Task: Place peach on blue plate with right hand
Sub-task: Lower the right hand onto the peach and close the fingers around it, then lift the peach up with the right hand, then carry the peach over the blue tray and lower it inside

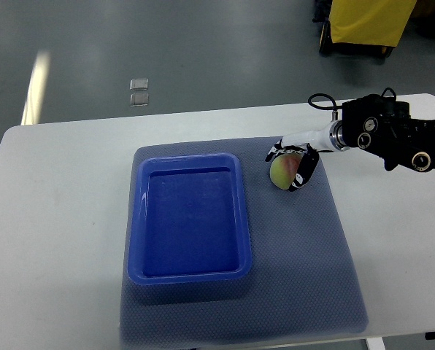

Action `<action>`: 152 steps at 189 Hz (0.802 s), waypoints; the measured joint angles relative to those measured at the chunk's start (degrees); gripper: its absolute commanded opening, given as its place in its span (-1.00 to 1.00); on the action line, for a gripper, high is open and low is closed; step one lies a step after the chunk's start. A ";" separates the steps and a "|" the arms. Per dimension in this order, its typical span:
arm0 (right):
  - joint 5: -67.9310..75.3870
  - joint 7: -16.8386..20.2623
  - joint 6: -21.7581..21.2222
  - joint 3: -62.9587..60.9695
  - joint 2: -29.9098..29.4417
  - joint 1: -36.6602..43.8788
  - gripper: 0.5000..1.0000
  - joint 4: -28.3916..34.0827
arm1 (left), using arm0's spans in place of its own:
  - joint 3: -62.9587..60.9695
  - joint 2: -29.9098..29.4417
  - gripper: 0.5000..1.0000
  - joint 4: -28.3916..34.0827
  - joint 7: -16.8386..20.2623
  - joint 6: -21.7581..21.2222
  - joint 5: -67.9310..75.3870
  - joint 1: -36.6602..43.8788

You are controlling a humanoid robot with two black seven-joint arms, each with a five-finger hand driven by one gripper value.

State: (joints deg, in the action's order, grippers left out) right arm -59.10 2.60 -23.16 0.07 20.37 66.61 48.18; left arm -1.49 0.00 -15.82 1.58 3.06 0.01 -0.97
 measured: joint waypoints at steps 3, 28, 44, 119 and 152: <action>-0.20 -0.01 0.17 0.00 -0.08 -0.13 -0.60 -0.09 | 0.00 0.00 1.00 0.00 0.00 0.00 0.00 0.00; -2.24 -0.08 1.16 0.01 -0.75 -0.80 -1.00 -0.58 | 0.00 0.00 1.00 0.00 0.00 -0.05 0.00 0.00; -2.44 -0.09 0.98 -0.13 -0.46 -0.56 -1.00 -0.39 | 0.00 0.00 1.00 -0.01 0.00 -0.06 0.00 0.00; 9.55 -0.58 -11.06 -1.02 16.08 21.27 -1.00 15.20 | -0.03 0.00 1.00 -0.50 -0.01 0.03 0.00 0.00; 12.24 -0.55 -11.83 -0.81 21.93 26.77 -1.00 21.78 | -0.05 0.00 1.00 -1.31 0.00 0.03 -0.01 0.01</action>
State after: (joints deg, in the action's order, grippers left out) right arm -46.86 2.06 -34.99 -0.74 42.30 93.38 69.96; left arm -1.54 0.00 -17.13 1.57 3.08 0.00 -0.96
